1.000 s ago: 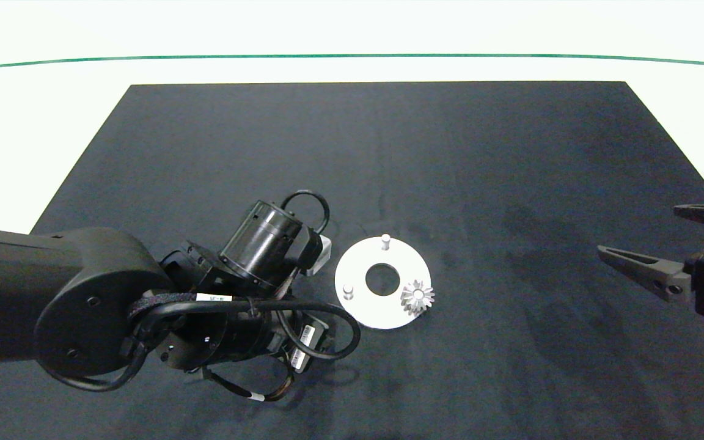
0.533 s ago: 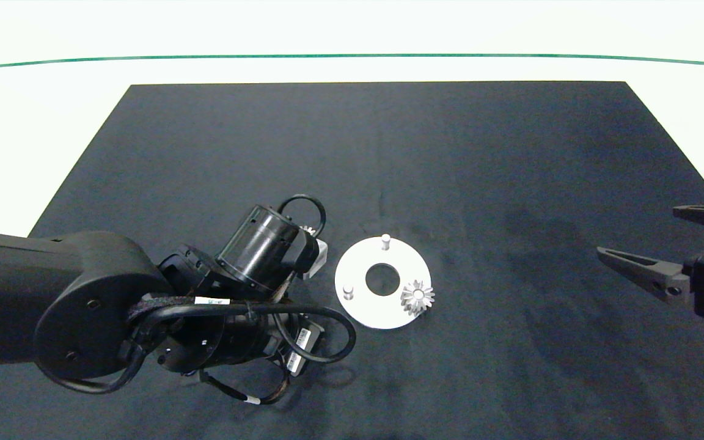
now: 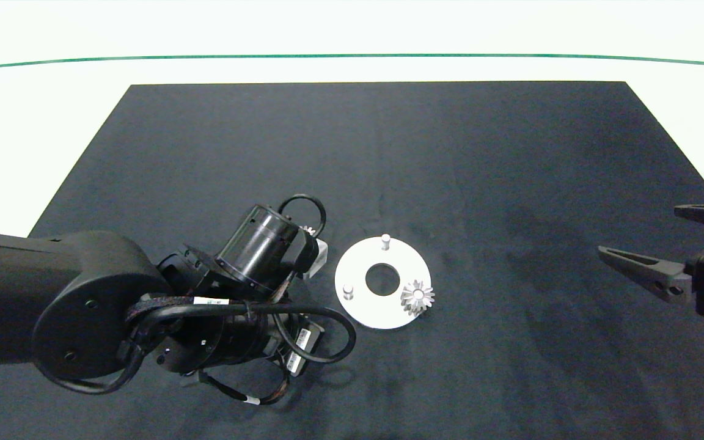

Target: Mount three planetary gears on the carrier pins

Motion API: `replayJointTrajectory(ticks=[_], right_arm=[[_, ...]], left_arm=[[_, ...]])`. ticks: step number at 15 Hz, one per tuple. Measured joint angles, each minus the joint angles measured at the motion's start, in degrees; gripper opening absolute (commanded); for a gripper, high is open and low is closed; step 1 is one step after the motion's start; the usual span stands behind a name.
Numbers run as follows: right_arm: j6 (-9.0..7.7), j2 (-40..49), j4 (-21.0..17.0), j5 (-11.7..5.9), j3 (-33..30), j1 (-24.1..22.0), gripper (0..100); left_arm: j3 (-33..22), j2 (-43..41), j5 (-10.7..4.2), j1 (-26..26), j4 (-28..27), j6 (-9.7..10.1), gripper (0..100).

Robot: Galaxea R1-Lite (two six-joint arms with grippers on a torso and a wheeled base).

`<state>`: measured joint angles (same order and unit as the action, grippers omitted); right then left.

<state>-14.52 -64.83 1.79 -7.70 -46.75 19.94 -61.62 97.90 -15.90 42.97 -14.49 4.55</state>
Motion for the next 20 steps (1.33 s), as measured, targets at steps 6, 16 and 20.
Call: replayJointTrajectory(ticks=[6, 16, 20], right_arm=[[-0.04, 0.1, 0.0, 0.02, 0.0, 0.0, 100], [-0.13, 0.3, 0.0, -0.04, 0.0, -0.1, 100], [-0.67, 1.6, 0.0, 0.0, 0.0, -0.1, 100]], left_arm=[[0.5, -0.3, -0.06, 0.1, -0.1, 0.24, 35], [-2.8, -4.3, -0.06, 0.8, -1.8, -7.55, 22], [-11.5, -2.7, -0.09, 3.0, -4.0, -9.42, 22]])
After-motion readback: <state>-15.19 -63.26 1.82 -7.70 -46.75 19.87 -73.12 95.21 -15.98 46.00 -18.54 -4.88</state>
